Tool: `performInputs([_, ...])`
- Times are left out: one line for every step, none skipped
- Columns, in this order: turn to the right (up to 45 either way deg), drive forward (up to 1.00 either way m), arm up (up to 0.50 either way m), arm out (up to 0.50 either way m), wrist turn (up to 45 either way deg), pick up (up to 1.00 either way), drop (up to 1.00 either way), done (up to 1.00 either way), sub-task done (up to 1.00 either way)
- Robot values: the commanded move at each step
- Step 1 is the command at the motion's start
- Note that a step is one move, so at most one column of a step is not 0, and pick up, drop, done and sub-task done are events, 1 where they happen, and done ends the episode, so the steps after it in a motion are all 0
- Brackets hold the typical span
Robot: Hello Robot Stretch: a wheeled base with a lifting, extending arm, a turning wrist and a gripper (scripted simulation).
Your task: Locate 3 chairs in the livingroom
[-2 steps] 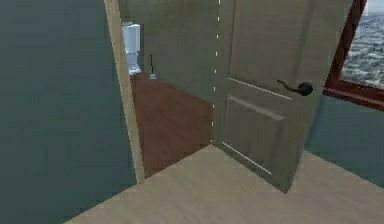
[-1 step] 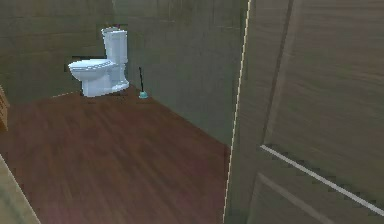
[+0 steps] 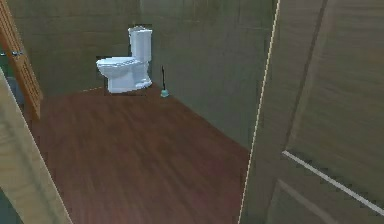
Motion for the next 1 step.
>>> performInputs([0.0,0.45,0.0,0.0,0.0,0.0,0.0,0.0,0.0])
